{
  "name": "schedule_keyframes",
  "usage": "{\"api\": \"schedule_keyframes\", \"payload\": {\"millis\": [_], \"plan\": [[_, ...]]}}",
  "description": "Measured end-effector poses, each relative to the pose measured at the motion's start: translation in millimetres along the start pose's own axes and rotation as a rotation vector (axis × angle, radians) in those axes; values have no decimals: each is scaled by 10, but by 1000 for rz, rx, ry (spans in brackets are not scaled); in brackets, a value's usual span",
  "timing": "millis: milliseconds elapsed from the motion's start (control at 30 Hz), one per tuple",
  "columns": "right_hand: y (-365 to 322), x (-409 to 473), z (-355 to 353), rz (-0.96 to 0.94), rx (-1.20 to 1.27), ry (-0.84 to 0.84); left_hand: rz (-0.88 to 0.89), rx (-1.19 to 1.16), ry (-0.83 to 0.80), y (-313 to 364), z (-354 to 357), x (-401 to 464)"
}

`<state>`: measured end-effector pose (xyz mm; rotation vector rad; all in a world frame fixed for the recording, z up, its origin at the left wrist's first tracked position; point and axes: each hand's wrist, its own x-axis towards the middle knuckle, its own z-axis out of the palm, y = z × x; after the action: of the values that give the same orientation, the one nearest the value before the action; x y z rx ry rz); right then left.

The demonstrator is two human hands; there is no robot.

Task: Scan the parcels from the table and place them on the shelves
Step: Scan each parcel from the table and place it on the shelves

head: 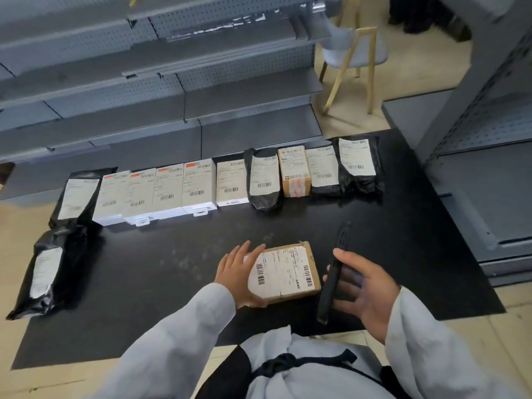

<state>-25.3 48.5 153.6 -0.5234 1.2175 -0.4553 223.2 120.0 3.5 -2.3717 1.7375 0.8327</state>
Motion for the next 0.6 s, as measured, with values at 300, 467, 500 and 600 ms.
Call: {"api": "schedule_keyframes", "payload": {"millis": [300, 467, 500, 600], "plan": [[210, 62, 712, 117, -88, -5, -74, -701, -172, -598, -19, 65], [309, 158, 1120, 353, 16, -59, -24, -861, -217, -677, -44, 226], [358, 182, 1185, 392, 55, -62, 12, -902, -237, -716, -17, 270], [513, 266, 1314, 465, 90, -79, 90, -1017, -302, -806, 56, 367]]}}
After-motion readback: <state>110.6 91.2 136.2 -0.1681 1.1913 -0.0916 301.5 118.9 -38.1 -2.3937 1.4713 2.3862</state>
